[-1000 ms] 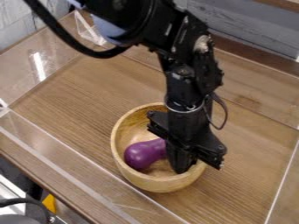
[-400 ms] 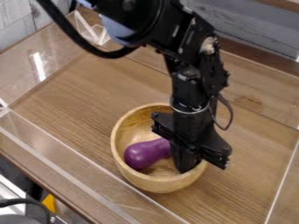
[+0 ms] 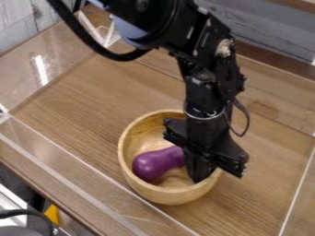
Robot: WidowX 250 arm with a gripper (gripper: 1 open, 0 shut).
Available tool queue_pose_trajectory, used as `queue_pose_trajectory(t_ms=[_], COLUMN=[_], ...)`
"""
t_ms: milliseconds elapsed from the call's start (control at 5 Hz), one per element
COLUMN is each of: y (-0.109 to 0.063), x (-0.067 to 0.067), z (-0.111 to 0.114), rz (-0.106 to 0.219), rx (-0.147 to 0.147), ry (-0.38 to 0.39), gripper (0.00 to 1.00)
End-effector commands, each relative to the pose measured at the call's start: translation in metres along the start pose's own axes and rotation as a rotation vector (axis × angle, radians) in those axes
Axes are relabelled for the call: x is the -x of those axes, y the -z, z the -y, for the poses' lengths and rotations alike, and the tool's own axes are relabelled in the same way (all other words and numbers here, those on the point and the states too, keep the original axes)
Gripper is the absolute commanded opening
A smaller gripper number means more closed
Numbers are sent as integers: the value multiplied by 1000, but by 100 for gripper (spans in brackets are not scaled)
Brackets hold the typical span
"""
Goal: Put the purple eggplant in the brown bowl
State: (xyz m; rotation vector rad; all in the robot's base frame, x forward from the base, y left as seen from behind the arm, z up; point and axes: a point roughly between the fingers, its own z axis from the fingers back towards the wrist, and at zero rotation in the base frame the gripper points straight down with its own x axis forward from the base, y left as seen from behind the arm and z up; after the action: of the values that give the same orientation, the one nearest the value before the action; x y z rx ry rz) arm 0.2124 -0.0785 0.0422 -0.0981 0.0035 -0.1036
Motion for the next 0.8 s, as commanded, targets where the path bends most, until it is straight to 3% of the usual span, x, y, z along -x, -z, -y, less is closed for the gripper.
queue_pose_trajectory(t_ms=[0, 600], y=[-8, -7], x=[-10, -13], z=[6, 6], rz=[38, 37], rx=[12, 17], ry=[7, -7], gripper=[0, 0])
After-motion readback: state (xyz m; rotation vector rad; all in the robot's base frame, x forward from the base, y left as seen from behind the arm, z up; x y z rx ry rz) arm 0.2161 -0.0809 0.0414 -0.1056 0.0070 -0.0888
